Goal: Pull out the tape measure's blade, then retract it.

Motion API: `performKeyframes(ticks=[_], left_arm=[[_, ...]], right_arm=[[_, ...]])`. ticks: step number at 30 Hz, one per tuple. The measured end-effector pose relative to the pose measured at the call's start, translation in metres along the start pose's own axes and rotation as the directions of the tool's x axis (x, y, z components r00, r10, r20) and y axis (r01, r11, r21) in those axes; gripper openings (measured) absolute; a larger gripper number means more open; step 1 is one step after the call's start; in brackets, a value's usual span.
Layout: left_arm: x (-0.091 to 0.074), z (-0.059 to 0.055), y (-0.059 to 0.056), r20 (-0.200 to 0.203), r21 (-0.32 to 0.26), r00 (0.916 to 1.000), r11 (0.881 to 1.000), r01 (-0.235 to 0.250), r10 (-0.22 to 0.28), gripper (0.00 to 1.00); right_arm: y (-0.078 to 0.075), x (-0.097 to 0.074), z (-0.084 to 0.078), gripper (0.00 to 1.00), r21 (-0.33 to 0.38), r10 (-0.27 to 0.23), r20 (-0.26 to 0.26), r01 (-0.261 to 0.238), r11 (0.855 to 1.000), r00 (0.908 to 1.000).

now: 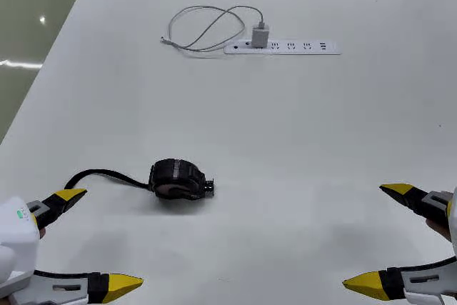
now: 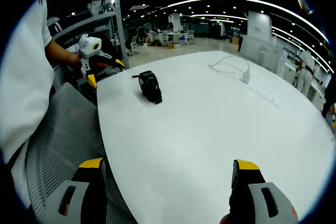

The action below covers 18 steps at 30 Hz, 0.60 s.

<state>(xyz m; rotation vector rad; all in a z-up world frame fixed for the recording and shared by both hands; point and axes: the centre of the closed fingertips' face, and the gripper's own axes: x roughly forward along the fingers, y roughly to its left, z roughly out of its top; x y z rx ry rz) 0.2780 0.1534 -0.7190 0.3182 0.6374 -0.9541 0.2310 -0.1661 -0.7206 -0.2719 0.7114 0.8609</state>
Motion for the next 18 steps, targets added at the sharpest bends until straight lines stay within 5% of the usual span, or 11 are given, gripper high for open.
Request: performKeyframes(ticks=[18], left_arm=[[0.0015, 0.001, -0.0029, -0.001, 0.003, 0.9999, 1.0, 0.013, -0.013, 0.98]], right_arm=[[0.0001, -0.0007, -0.0015, 0.99, 0.0, -0.002, -0.002, 0.002, 1.0, 1.0]])
